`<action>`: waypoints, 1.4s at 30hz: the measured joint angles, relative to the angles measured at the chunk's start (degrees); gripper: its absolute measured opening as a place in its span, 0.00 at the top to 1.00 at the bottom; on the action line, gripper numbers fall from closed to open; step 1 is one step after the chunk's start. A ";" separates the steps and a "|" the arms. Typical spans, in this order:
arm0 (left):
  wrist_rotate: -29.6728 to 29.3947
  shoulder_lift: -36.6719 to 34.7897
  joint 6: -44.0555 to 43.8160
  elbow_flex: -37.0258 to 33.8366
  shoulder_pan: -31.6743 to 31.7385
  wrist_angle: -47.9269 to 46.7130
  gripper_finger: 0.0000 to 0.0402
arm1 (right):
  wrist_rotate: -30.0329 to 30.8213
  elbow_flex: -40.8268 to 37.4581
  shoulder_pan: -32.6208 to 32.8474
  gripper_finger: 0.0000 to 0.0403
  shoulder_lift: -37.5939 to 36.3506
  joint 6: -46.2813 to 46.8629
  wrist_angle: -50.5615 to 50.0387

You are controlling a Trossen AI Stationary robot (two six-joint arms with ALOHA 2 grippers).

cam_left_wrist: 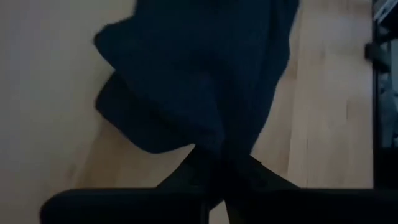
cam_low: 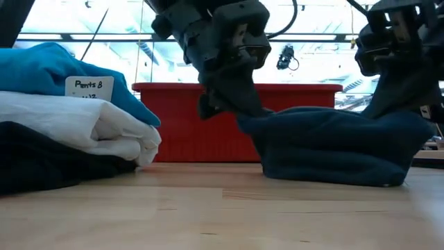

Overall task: Fold laundry
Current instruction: Fold the dark blue short

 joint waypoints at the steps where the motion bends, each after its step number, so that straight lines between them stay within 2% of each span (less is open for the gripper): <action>1: 0.02 -0.50 -0.27 0.00 0.40 -0.07 0.92 | -0.09 0.00 -0.36 0.97 -0.36 0.07 0.55; 6: 0.00 -4.45 3.27 0.04 1.66 -0.19 0.79 | 0.17 0.00 -1.83 0.97 -3.83 3.19 0.15; 12: -3.00 -9.10 14.69 0.11 1.96 1.99 0.58 | -1.96 0.00 -4.79 0.97 -5.89 8.83 -5.13; 15: -3.53 -9.23 20.36 0.11 1.41 5.56 0.48 | -4.46 0.00 -5.98 0.97 -6.07 9.90 -5.36; 19: -5.48 -8.96 21.78 0.11 0.95 6.55 0.35 | -5.13 0.00 -6.71 0.93 -6.36 8.69 -5.92; 25: -6.54 -8.85 24.41 0.09 1.69 6.07 0.25 | -3.10 0.00 -6.84 0.76 -9.17 -4.20 -9.67; 30: -5.77 -6.15 29.45 0.13 1.99 7.37 0.24 | -3.84 0.00 -6.82 0.58 -11.55 -10.17 -13.81; 34: -0.44 -2.46 30.32 0.04 1.96 8.69 0.24 | -4.62 0.02 -6.82 0.43 -13.55 -16.38 -15.08; 42: -1.22 -0.90 30.41 0.09 1.89 10.21 0.24 | -4.40 0.02 -6.82 0.16 -16.99 -32.19 -12.31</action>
